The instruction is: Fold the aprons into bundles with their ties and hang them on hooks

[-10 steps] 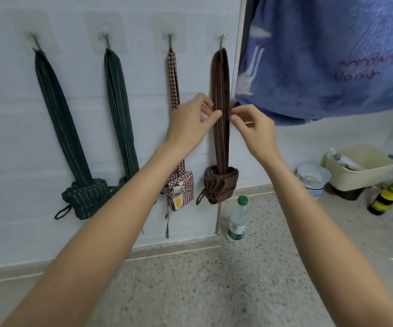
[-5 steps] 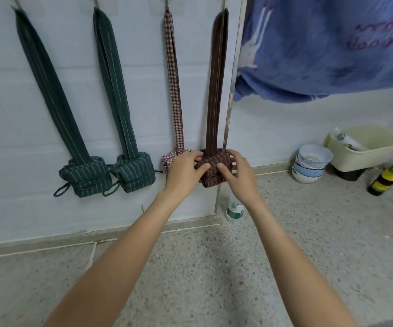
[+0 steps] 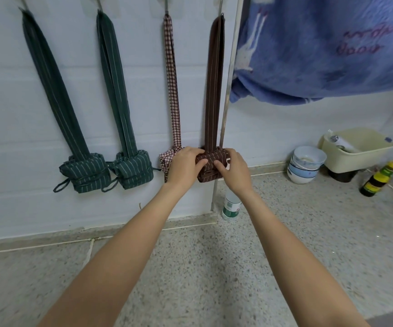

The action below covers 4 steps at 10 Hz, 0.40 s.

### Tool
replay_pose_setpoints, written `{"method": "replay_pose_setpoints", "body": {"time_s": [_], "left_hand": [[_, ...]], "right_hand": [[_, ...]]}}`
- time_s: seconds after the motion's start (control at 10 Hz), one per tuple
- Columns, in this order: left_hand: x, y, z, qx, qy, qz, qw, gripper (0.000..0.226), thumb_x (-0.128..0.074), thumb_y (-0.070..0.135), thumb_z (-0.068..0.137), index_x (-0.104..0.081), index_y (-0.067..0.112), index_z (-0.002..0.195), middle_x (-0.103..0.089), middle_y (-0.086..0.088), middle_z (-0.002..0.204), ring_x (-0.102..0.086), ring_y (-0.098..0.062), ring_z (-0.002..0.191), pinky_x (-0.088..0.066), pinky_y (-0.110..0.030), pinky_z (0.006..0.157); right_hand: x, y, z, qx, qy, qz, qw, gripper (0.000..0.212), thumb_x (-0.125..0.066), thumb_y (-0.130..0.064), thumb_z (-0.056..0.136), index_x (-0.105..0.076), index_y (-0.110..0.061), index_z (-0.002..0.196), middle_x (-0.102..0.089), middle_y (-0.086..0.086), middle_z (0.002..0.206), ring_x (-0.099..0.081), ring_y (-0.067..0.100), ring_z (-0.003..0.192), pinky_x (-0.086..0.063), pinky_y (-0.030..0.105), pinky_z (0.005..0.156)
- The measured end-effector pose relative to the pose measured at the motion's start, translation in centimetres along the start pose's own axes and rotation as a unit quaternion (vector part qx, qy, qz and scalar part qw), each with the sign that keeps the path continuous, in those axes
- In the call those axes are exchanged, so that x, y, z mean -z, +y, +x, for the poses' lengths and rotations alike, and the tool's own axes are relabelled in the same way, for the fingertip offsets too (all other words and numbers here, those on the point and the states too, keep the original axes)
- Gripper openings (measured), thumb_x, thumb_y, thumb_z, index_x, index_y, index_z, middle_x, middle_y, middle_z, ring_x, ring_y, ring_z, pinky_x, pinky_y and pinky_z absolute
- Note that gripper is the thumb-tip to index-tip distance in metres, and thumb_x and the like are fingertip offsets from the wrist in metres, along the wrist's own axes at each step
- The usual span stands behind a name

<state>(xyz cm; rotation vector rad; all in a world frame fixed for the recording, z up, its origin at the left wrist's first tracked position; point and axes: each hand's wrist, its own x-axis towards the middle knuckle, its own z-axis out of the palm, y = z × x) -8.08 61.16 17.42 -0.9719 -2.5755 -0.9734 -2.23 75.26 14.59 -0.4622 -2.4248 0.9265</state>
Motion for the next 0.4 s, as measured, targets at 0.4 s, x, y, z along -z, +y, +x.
{"method": "replay_pose_setpoints", "body": {"time_s": [0.4], "left_hand": [[3.3,2.4,-3.8,0.01,0.107,-0.115,0.988,0.022,-0.056,0.025,0.089,-0.065,0.023,0.11,-0.064,0.007,0.106,-0.059,-0.005,0.089,-0.053,-0.034,0.081]], "right_hand": [[3.6,-2.5,-3.6,0.217,0.13,-0.086,0.964,0.025,-0.056,-0.018,0.088,-0.061,-0.016,0.112,-0.063,-0.001,0.11,-0.054,0.021,0.104,-0.034,0.03,0.086]]}}
